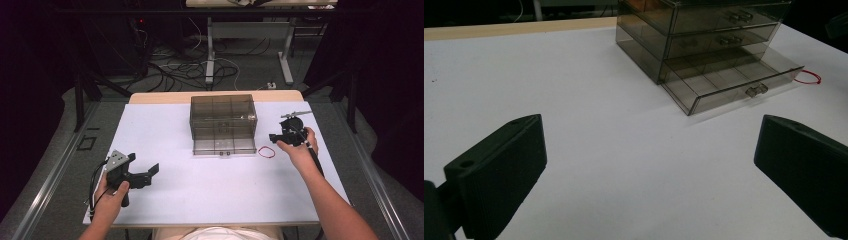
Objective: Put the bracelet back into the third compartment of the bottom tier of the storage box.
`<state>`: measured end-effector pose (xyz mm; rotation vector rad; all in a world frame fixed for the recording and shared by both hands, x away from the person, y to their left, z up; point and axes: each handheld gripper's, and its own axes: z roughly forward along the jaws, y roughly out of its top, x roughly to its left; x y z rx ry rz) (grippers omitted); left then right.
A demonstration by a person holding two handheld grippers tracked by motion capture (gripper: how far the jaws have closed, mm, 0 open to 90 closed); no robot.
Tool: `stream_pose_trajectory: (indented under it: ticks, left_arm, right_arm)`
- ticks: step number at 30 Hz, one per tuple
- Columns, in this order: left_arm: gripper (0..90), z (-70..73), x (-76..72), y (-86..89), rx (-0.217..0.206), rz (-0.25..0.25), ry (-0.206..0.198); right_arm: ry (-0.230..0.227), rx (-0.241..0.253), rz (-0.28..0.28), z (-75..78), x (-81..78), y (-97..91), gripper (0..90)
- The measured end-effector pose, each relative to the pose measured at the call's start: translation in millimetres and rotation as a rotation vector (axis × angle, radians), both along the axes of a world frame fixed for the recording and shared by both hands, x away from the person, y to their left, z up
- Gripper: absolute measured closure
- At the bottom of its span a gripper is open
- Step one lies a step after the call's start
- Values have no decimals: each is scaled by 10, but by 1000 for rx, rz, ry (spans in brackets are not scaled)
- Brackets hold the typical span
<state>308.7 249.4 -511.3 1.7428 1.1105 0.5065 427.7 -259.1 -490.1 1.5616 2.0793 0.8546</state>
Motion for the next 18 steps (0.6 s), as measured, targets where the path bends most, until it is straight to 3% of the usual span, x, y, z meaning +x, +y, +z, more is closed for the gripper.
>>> stream_pose_trajectory:
  ticks: [7,14,18]
  left_arm:
    - [3,1,0,0,1,-2,0]
    - [3,2,1,3,7,-6,-1]
    - [3,3,1,3,7,-6,-1]
  right_arm:
    - [35,8,-26,-82,72,-7,492]
    - [116,-3,-37,-176,123,6,580]
    - [136,-8,-41,-205,135,27,631]
